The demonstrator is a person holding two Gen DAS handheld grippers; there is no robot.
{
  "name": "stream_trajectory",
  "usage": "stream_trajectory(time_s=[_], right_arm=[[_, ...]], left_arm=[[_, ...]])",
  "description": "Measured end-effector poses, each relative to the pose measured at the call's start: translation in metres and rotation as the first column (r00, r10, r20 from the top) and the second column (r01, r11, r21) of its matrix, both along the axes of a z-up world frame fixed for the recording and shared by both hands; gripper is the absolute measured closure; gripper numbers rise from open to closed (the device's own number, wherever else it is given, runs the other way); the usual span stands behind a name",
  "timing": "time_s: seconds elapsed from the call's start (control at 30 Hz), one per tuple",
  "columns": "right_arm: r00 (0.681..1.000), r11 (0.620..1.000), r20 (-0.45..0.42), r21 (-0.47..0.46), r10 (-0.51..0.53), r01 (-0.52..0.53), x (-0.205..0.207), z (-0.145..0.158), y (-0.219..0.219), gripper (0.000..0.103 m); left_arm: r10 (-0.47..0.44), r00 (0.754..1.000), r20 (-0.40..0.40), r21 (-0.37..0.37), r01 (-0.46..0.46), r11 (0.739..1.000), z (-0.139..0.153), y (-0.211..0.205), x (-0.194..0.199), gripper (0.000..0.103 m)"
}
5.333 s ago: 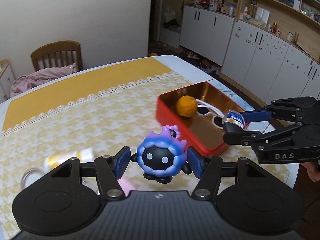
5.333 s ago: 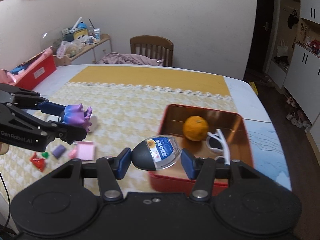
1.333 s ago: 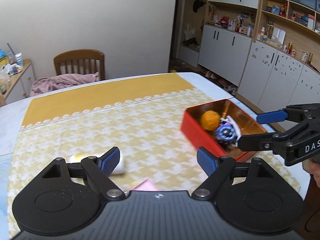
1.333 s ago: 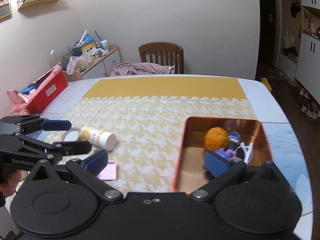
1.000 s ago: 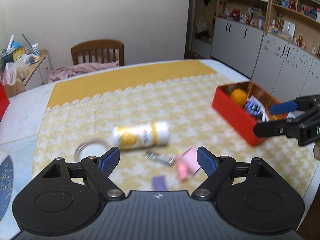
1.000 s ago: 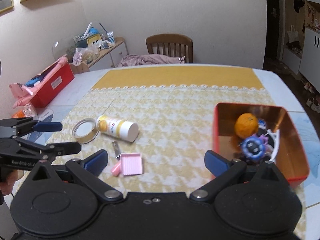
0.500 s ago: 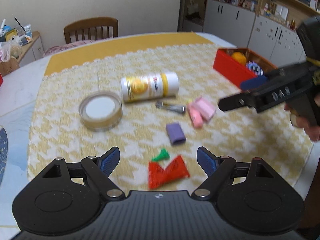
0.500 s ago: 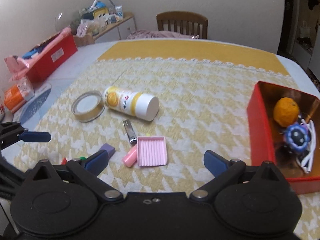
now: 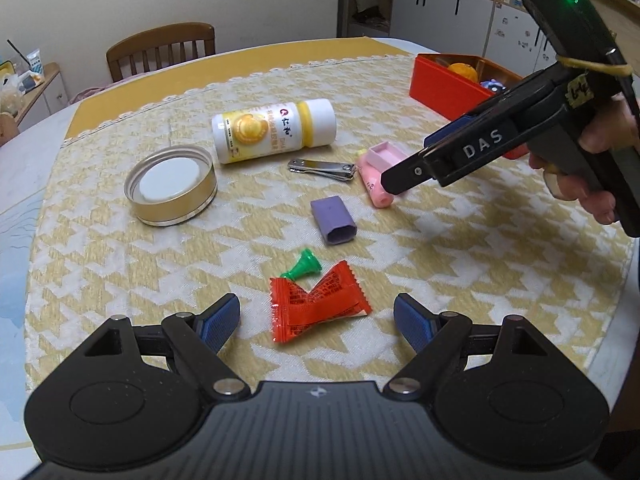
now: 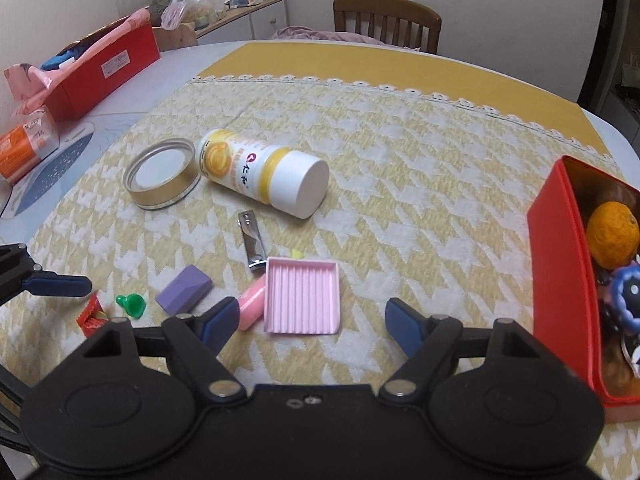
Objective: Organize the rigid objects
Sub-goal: 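Grasp the red candy with the left tool while the right tool grasps the pink tray, then carry the red candy and pink tray over the red tin with both tools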
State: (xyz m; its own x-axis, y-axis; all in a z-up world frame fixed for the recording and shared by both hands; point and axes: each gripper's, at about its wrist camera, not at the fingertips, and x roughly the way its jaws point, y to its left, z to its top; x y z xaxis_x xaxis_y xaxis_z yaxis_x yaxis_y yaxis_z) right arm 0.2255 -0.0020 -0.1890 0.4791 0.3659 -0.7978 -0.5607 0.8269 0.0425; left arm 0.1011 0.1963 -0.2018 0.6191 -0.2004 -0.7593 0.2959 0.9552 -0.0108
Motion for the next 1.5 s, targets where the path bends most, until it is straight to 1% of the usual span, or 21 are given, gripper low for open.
stream_trajectory(time_s=[0.1,0.23,0.27,0.3,0.37,0.4,0.47,0.57,0.63,0.67,0.7,0.77,0.9,0.93,0.97,1.07,1.17,1.33,1.43,1.5], right_arm=[[1.0,1.0,-0.002,0.011,0.011,-0.011,0.002,0.0,0.001,0.025],[1.0,0.999,-0.001,0.018,0.026,-0.026,0.005,0.0,0.003,0.029],[1.0,0.999,-0.003,0.022,0.027,-0.027,0.005,0.0,0.003,0.03],[1.0,0.999,-0.005,0.026,0.027,-0.027,0.006,-0.001,0.003,0.03],[1.0,0.999,-0.008,0.032,0.027,-0.027,0.007,-0.001,0.002,0.031],[1.0,0.999,-0.008,0.035,0.028,-0.028,0.007,-0.001,0.002,0.031],[0.999,0.999,-0.01,0.041,0.03,-0.03,0.007,-0.001,0.001,0.032],[1.0,0.998,-0.02,0.058,0.023,-0.022,0.007,-0.002,0.0,0.033],[0.999,0.997,-0.036,0.076,0.012,-0.009,0.008,-0.003,-0.002,0.035],[0.999,0.996,-0.043,0.085,0.007,-0.004,0.008,-0.003,-0.003,0.036],[0.999,0.996,-0.049,0.092,0.005,0.0,0.008,-0.003,-0.004,0.038],[0.998,0.994,-0.06,0.11,0.004,0.003,0.008,-0.003,-0.005,0.046],[0.998,0.993,-0.06,0.12,0.007,0.0,0.004,-0.002,-0.005,0.053],[0.998,0.993,-0.059,0.121,0.007,0.0,0.003,-0.001,-0.005,0.058],[0.998,0.992,-0.057,0.124,0.008,-0.001,0.002,0.0,-0.005,0.063],[0.999,0.994,-0.044,0.112,0.0,0.004,0.0,0.002,-0.005,0.063],[0.999,0.995,-0.031,0.095,-0.011,0.013,-0.003,0.002,-0.008,0.063],[0.999,0.993,-0.03,0.109,-0.033,0.036,-0.009,0.009,-0.017,0.063],[0.999,0.992,-0.024,0.117,-0.039,0.042,-0.015,0.018,-0.022,0.063],[0.999,0.992,-0.018,0.119,-0.044,0.046,-0.02,0.025,-0.025,0.063]], left_arm=[[0.021,1.0,0.004,-0.01,-0.021,1.0,-0.003,0.002,0.003,0.019],[0.027,1.0,0.008,-0.018,-0.027,0.999,-0.003,0.001,0.008,0.019],[0.029,1.0,0.009,-0.021,-0.029,0.999,-0.003,0.002,0.008,0.021],[0.032,0.999,0.012,-0.019,-0.032,0.999,-0.003,0.002,0.009,0.023],[0.038,0.999,0.022,-0.004,-0.038,0.999,-0.003,0.002,0.008,0.032],[0.041,0.999,0.026,-0.001,-0.041,0.999,-0.003,0.002,0.008,0.034],[0.049,0.998,0.031,0.002,-0.049,0.999,-0.002,0.004,0.006,0.041],[0.065,0.997,0.032,-0.002,-0.065,0.998,-0.001,0.005,0.005,0.049],[0.073,0.997,0.028,-0.007,-0.073,0.997,0.0,0.006,0.006,0.052],[0.077,0.997,0.027,-0.006,-0.077,0.997,0.0,0.006,0.007,0.056],[0.08,0.996,0.026,-0.005,-0.08,0.997,0.001,0.006,0.007,0.057],[0.087,0.996,0.022,-0.01,-0.087,0.996,0.001,0.007,0.009,0.061],[0.095,0.995,0.019,-0.016,-0.094,0.995,0.002,0.007,0.01,0.065],[0.097,0.995,0.019,-0.017,-0.096,0.995,0.002,0.007,0.01,0.068],[0.098,0.995,0.018,-0.02,-0.098,0.995,0.002,0.007,0.01,0.069],[0.108,0.994,0.014,-0.023,-0.107,0.994,0.003,0.007,0.011,0.073],[0.115,0.993,0.009,-0.03,-0.114,0.993,0.004,0.008,0.011,0.073],[0.116,0.993,0.015,-0.045,-0.115,0.992,0.01,0.006,0.01,0.073],[0.115,0.993,0.02,-0.043,-0.114,0.993,0.015,0.003,0.009,0.073],[0.118,0.993,0.022,-0.058,-0.116,0.992,0.019,0.003,0.009,0.074]])
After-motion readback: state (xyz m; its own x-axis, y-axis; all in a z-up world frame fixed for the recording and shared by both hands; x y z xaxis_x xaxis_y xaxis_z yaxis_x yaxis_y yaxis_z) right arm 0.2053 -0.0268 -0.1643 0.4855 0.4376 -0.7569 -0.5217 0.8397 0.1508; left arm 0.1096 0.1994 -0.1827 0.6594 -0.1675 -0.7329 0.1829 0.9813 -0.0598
